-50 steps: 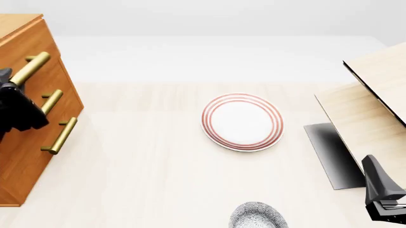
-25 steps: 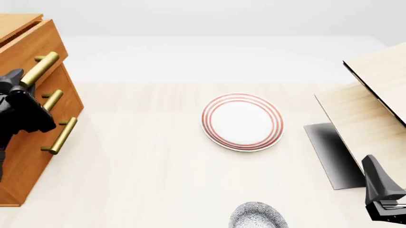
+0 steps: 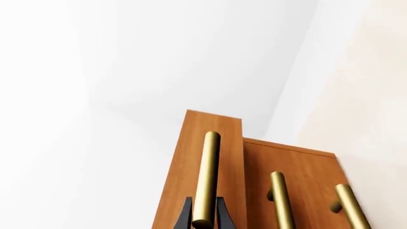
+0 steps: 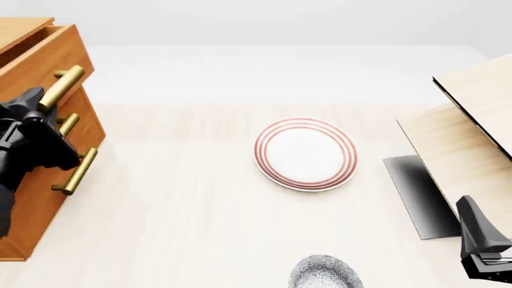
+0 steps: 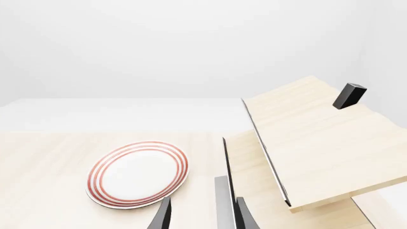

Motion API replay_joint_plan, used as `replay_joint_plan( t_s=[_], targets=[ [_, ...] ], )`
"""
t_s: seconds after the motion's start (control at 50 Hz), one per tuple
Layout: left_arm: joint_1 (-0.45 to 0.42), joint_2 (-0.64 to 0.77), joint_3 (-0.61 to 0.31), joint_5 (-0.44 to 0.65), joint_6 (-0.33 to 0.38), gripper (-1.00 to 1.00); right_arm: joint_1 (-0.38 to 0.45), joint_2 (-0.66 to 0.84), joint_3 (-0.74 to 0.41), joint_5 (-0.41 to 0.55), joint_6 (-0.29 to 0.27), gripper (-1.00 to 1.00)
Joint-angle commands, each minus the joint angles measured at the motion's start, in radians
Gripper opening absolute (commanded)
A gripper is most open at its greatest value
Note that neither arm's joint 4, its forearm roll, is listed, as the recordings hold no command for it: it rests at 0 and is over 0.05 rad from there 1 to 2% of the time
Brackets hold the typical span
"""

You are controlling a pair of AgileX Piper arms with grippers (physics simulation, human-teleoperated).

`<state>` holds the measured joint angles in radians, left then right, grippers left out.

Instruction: Open the top drawer of the cabinet and put the bowl in it.

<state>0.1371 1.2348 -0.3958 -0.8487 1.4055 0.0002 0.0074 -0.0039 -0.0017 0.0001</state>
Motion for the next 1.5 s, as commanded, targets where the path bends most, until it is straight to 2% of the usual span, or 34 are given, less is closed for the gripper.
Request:
replay_joint_plan(
  t_s=[0.02, 0.38, 0.74, 1.2, 1.5],
  targets=[
    [-0.092, -0.023, 0.034, -0.012, 0.013, -1.00, 0.000, -0.001, 0.001, 0.000, 0.000, 1.00],
    [-0.163, 0.028, 0.025, -0.053, 0.031, -1.00, 0.000, -0.001, 0.001, 0.000, 0.000, 1.00],
    [-0.185, 0.020, 0.061, -0.078, 0.029, -1.00, 0.000, -0.001, 0.001, 0.000, 0.000, 1.00],
    [-0.182, -0.087, 0.151, -0.064, 0.024, -1.00, 0.000, -0.001, 0.001, 0.000, 0.000, 1.00],
    [-0.184, -0.135, 0.175, -0.052, 0.020, -1.00, 0.000, -0.001, 0.001, 0.000, 0.000, 1.00]
  ],
)
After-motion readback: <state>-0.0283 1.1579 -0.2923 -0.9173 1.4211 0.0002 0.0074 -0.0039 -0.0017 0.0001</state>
